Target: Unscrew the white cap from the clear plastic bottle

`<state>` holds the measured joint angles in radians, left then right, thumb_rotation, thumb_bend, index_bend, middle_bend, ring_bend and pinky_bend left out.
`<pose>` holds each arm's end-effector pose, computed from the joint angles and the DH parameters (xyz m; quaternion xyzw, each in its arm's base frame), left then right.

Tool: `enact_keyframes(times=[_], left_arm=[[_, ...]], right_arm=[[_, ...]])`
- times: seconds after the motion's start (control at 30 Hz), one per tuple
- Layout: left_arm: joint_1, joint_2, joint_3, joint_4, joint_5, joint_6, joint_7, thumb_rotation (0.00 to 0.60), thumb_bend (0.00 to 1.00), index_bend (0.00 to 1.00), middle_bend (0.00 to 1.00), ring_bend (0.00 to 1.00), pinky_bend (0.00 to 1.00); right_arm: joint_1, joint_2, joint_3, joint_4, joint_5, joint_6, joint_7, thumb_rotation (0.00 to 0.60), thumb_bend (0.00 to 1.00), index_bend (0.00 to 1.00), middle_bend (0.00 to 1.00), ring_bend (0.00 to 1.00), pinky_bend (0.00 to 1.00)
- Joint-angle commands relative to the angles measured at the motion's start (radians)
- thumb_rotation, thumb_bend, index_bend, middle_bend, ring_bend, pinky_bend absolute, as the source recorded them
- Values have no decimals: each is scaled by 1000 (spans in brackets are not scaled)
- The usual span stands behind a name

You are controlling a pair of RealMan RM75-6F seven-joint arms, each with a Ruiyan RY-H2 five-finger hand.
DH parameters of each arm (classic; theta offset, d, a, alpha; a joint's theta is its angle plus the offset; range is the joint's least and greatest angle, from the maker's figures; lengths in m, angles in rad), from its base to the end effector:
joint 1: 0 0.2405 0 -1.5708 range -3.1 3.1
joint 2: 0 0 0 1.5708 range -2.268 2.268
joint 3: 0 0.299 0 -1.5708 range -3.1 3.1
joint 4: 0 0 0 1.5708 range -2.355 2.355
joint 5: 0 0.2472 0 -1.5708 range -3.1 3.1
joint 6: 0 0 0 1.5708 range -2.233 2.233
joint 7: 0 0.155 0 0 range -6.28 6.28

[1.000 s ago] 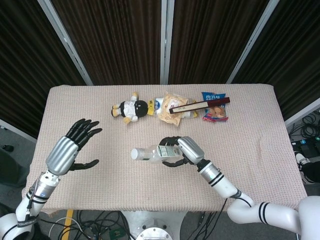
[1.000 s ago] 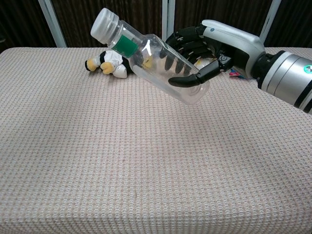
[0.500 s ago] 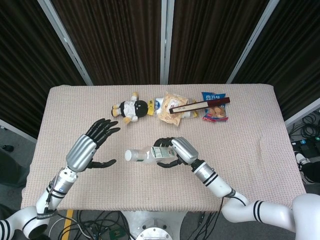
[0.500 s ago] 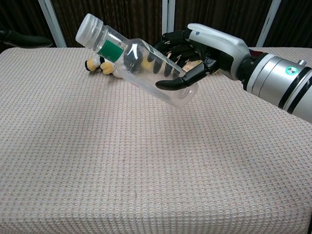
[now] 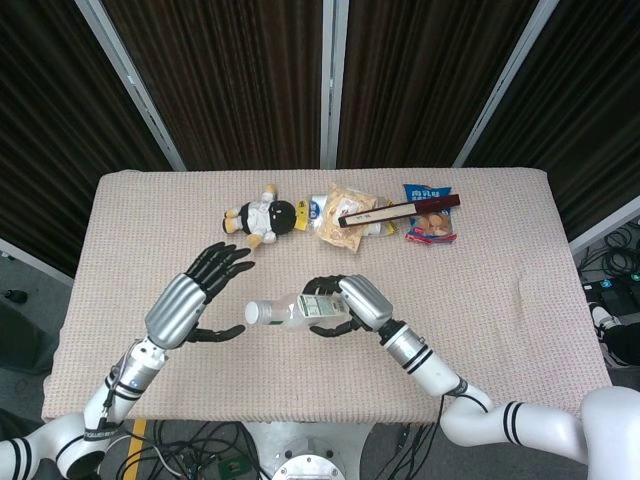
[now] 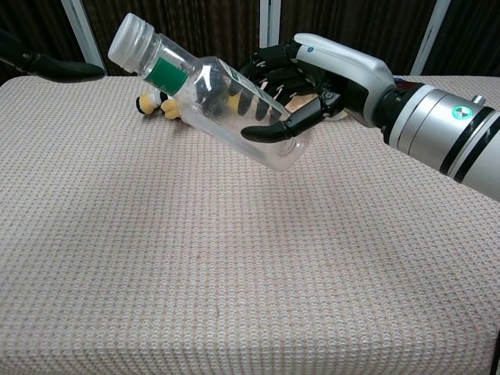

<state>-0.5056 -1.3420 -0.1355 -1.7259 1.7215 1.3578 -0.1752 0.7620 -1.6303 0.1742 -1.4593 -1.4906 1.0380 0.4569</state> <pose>-0.1587 0.2997 0.0496 -0.6516 -0.3491 -0.6174 0.2692 -0.1080 -0.3616 -0.0743 0.6437 -0.5094 0.5532 0.1420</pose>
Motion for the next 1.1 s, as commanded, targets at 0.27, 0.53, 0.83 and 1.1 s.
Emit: enact_keyframes(times=[0.27,0.53,0.83,1.1], left_arm=[[-9,-10,3,-10,-7,7,7,600,148,116,69,28,7],[-16,-25,0,-11,-16,19,-10,600,147,116,68,28,7],[-17,-27,0,-18,-22,32,-22,600,145,116,68,28,7],[-16,-14,7,-37,-25,34,-25,600,140,114,68,28,7]], right_arm=[[1,1,-3,-11,4,-4,-9,600,402,686,584,437,524],[9,3,2,-17,10,-13,-9,600,402,686,583,437,524],[21,15,9,-32,25,-39,-12,600,402,687,583,437,528],[32,34,8,-48,35,-71,-7,600,402,685,583,437,528]])
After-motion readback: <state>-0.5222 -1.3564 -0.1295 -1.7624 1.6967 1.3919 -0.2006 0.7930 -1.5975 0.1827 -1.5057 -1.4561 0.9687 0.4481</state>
